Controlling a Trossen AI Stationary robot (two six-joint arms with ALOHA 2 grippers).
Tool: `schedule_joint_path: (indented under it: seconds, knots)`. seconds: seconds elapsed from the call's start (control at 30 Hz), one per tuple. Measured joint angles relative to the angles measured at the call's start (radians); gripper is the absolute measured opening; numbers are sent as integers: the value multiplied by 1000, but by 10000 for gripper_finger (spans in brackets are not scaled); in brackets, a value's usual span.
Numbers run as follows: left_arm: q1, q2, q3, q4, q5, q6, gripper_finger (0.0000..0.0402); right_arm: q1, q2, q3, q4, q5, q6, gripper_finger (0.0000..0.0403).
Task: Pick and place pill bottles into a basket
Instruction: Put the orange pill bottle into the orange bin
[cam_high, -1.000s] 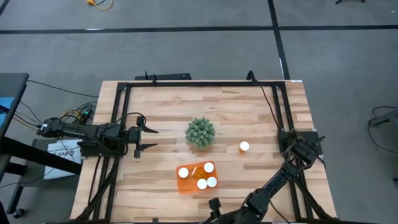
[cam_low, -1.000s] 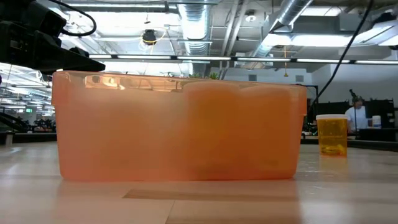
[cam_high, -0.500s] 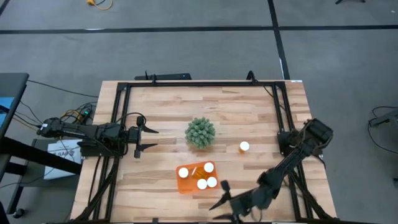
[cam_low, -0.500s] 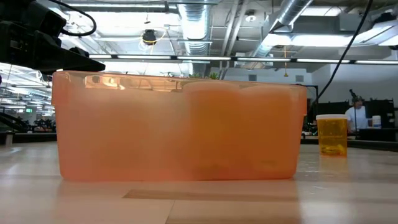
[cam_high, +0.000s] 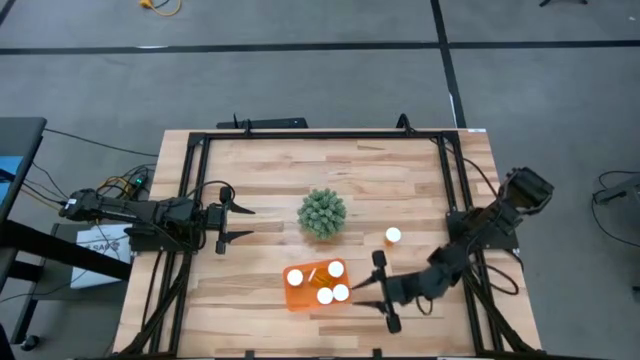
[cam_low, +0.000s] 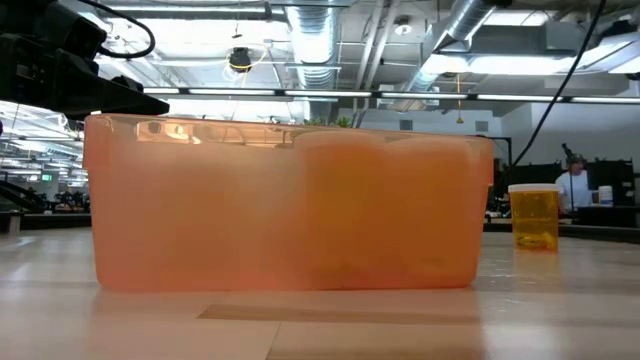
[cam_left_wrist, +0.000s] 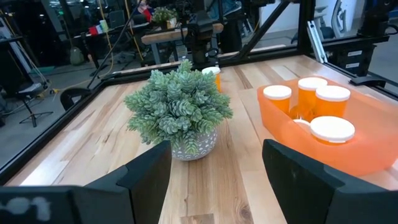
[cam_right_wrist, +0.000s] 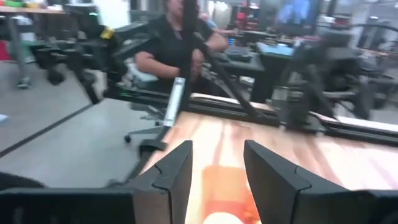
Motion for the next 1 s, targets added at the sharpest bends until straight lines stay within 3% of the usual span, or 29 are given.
schedule_joint_path:
  seconds: [0.1, 0.43, 1.0]
  knots:
    - [0, 0, 0, 0, 0, 3, 242, -38, -2, -41, 49, -9, -8, 140]
    - [0, 0, 0, 0, 0, -1, 242, -155, -56, -212, 243, -180, -1, 137]
    - [0, 0, 0, 0, 0, 2, 242, -290, -265, -409, 247, -152, 3, 134]
